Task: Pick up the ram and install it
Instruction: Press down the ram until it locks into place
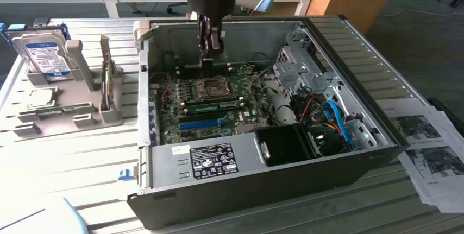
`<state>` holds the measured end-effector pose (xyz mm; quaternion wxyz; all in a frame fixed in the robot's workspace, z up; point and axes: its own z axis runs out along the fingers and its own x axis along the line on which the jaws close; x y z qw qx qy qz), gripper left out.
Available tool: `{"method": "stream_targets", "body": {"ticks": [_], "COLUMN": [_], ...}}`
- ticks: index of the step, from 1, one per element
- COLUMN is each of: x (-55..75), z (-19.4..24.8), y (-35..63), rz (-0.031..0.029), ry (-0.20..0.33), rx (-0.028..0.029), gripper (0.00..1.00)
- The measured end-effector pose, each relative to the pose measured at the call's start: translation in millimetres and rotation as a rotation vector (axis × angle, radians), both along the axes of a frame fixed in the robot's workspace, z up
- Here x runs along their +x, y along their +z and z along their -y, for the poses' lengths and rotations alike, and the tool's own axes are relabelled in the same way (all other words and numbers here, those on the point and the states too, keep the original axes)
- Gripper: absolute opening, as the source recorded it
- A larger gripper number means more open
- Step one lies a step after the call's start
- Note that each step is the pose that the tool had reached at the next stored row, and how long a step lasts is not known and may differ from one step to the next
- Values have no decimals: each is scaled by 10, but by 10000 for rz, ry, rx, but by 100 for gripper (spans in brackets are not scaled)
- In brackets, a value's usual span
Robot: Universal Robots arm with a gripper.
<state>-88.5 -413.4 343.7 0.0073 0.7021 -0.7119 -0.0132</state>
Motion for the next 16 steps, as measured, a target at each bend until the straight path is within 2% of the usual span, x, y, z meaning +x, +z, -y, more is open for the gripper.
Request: {"method": "stream_targets", "body": {"ticks": [6,16], "x": [0,32], "z": [0,0], "y": [41,44], "rz": [0,-1], "ry": [0,-1], "rx": [-3,-5], "gripper": [9,9]}}
